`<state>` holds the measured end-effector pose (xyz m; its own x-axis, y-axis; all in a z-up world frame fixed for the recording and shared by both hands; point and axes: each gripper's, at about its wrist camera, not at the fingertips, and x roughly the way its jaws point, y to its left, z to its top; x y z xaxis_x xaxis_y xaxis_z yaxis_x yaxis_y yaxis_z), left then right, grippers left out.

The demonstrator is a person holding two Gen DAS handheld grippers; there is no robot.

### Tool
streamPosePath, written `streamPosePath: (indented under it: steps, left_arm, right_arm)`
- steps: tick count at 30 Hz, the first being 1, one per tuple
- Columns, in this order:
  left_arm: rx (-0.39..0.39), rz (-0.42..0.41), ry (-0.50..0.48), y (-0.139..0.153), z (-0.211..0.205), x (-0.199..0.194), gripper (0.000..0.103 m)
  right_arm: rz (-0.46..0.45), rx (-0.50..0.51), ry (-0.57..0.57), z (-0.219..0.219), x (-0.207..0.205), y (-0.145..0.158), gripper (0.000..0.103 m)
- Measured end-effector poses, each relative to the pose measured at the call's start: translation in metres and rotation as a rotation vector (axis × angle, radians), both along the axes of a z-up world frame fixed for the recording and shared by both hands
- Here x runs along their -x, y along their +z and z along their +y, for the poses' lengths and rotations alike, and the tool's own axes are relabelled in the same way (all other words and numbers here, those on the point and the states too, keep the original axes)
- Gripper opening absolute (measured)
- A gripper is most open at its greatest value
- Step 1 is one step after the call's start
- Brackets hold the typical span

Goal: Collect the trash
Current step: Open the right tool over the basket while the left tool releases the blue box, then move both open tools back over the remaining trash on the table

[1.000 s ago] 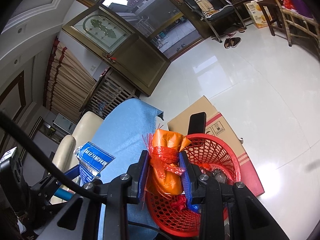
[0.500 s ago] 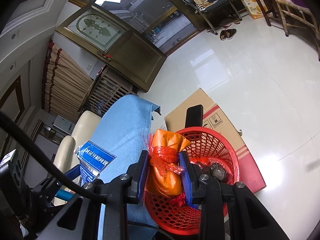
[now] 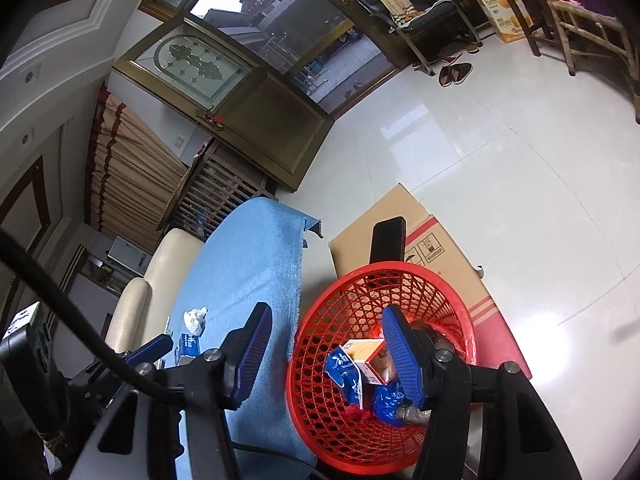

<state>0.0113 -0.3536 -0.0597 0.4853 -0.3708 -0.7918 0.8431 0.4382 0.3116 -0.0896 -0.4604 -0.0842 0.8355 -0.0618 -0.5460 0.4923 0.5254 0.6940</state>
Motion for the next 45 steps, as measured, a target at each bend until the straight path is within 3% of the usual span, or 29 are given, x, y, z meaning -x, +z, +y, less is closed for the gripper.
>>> streamPosePath:
  steps: [13, 26, 45]
  left_arm:
    - [0.013, 0.022, 0.045, -0.003, 0.018, -0.015, 0.066]
    - [0.040, 0.075, 0.176, -0.013, 0.062, -0.055, 0.066]
    - [0.125, 0.122, 0.477, -0.024, 0.184, -0.145, 0.066]
  right_arm:
    - [0.028, 0.016, 0.019, 0.008, -0.010, 0.003, 0.062]
    - [0.079, 0.046, 0.088, 0.032, -0.043, 0.004, 0.062]
    - [0.144, 0.145, 0.277, 0.105, -0.136, 0.019, 0.062]
